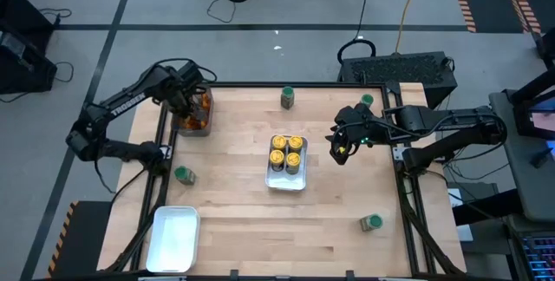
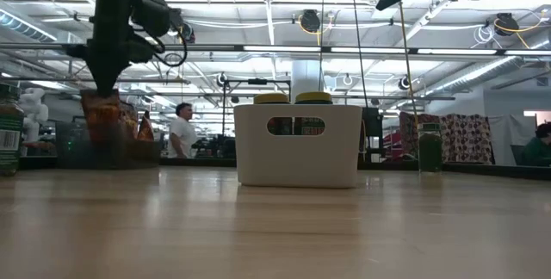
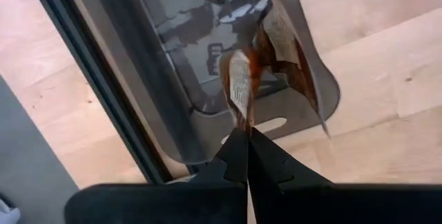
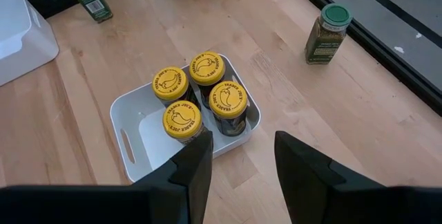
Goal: Sort spices by type
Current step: Put the brown spice pouch into the black transparent bin, then put the middle left green spice bottle into the bottom white bin
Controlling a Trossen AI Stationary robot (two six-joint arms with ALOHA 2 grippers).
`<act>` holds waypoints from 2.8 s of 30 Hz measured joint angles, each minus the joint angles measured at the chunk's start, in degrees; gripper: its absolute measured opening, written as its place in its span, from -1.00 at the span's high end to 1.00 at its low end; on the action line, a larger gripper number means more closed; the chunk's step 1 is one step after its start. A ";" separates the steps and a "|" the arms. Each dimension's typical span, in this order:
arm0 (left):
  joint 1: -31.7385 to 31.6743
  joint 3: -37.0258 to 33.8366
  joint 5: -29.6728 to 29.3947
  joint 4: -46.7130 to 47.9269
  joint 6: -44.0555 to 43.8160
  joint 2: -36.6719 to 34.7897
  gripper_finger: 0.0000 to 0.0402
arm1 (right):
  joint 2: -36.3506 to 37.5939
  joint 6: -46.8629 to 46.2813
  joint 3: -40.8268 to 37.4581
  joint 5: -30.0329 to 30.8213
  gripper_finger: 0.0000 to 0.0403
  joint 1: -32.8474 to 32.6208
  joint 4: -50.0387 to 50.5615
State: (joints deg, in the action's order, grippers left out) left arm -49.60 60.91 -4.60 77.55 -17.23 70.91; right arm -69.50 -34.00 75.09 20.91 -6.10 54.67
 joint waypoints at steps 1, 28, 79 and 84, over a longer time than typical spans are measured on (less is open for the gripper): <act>-0.18 -0.34 0.09 -0.38 0.09 0.34 1.00 | 0.00 0.00 0.00 0.01 0.32 0.00 -0.02; -1.01 -0.82 0.91 -5.04 4.66 6.37 0.66 | 0.01 -0.23 0.00 -0.01 0.32 0.01 -0.48; 9.25 8.89 13.45 -9.35 10.10 -8.63 0.22 | -0.45 0.59 0.00 0.04 0.32 2.26 -15.64; 16.61 8.89 14.75 -16.93 10.64 -8.52 0.22 | -1.86 2.43 0.06 0.08 0.32 2.43 -18.17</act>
State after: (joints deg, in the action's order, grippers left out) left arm -32.99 69.80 10.15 60.62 -6.59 62.39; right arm -71.36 -31.57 75.15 20.99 -3.66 36.50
